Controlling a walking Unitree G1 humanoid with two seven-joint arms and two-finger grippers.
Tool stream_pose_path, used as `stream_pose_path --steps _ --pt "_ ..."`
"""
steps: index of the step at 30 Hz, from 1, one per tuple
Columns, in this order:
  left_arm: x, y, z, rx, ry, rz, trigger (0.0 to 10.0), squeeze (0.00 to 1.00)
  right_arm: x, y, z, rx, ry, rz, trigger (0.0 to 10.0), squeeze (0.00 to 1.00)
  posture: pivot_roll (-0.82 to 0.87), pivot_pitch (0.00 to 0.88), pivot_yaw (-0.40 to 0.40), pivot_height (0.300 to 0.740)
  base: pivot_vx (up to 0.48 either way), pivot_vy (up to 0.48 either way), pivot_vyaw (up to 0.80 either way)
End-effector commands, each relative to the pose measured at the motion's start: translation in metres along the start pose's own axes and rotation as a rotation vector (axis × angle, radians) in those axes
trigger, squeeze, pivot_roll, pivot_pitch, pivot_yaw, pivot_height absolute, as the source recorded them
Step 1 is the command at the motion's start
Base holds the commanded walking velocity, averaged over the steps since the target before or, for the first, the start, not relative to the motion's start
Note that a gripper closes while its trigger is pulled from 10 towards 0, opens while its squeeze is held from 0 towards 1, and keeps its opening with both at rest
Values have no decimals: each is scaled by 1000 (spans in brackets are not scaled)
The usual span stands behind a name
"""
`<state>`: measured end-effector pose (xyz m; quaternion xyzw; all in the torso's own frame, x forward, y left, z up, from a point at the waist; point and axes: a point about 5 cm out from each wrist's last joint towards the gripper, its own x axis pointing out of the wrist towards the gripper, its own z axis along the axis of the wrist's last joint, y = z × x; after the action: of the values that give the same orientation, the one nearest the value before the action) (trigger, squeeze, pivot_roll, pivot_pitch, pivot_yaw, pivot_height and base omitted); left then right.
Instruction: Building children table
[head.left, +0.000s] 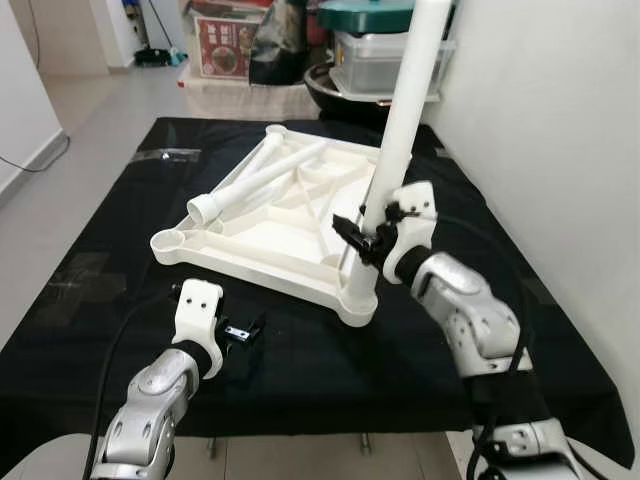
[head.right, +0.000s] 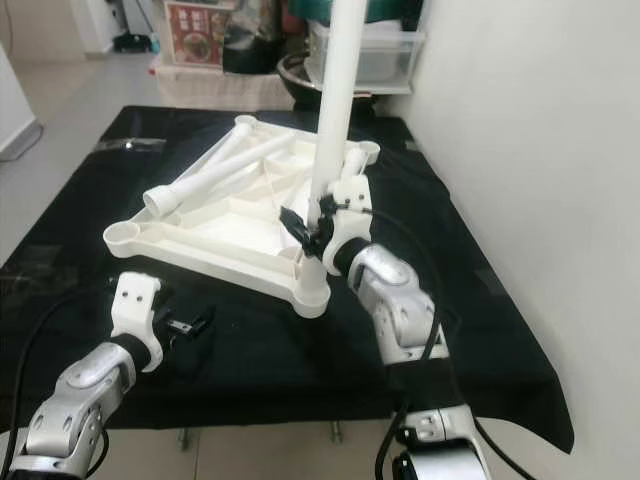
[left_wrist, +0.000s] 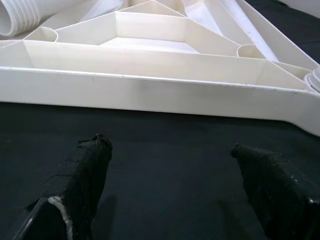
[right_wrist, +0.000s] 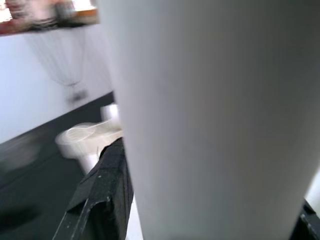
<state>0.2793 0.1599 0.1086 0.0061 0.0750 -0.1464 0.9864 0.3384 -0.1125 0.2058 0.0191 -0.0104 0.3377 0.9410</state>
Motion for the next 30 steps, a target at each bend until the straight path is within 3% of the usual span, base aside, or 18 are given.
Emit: stream_pose_path --steps 1,2,3,5,6,11,13,14,15,17,18,19,20,23,24,25,26,30 --pt "-1 0 -3 -7 11 -5 10000 0 4 10 -4 12 8 126 10000 0 63 0 -74 740 0 0 0" --pt "-1 1 -1 -8 4 2 10000 0 2 10 -7 7 19 176 10000 0 69 0 -78 740 0 0 0" --pt "-1 2 0 -9 0 6 10000 0 1 10 -11 14 32 207 4824 0 73 0 -78 740 0 0 0" --pt "-2 1 -1 -7 3 8 10000 0 2 9 -19 40 48 208 0 0 72 0 -77 740 0 0 0" --pt "-2 1 -1 -7 3 8 10000 0 2 9 -19 40 48 208 0 0 72 0 -77 740 0 0 0" --pt "-3 0 -3 -5 10 4 10000 0 9 -31 -37 124 109 -318 0 0 70 0 -70 740 0 0 0" --pt "-3 -1 -3 -4 11 3 10000 0 -12 -57 -49 138 154 -686 0 0 68 0 -68 740 0 0 0" --pt "-3 -1 -3 -4 11 3 10000 0 -12 -57 -49 138 154 -686 0 0 68 0 -68 740 0 0 0" --pt "-2 -3 -2 -5 9 -4 10000 0 -32 -60 -57 84 185 -886 0 0 67 0 -64 740 0 0 0" --pt "-2 -3 -2 -6 9 -6 10000 0 -38 -57 -58 29 183 -903 0 0 67 0 -64 740 0 0 0" --pt "-2 -3 -3 -3 13 -8 10000 0 -31 -30 -58 6 177 -752 4039 0 64 0 -57 740 0 0 0" --pt "-2 -3 -3 -3 13 -8 10000 0 -31 -30 -58 6 177 -752 4039 0 64 0 -57 740 0 0 0" --pt "-1 -3 -3 0 16 -12 10000 0 -25 -8 -52 -4 127 -617 10000 0 51 0 -52 740 0 0 0" --pt "0 -3 -3 3 17 -16 10000 0 -21 7 -45 -14 65 -544 10000 0 51 0 -52 740 0 0 0" --pt "2 -3 -2 2 13 -17 10000 0 -13 11 -33 10 2 -452 10000 1000 48 0 -55 740 0 0 0" --pt "3 -3 -2 1 12 -18 10000 0 -11 12 -28 21 -19 -420 10000 1000 48 0 -55 740 0 0 0" --pt "3 -4 -1 -4 7 -19 10000 0 -7 7 -22 31 -19 -371 10000 0 49 0 -57 740 0 0 0" --pt "3 -4 -1 -6 5 -20 10000 0 -4 3 -16 49 -21 -313 10000 0 49 0 -57 740 0 0 0"
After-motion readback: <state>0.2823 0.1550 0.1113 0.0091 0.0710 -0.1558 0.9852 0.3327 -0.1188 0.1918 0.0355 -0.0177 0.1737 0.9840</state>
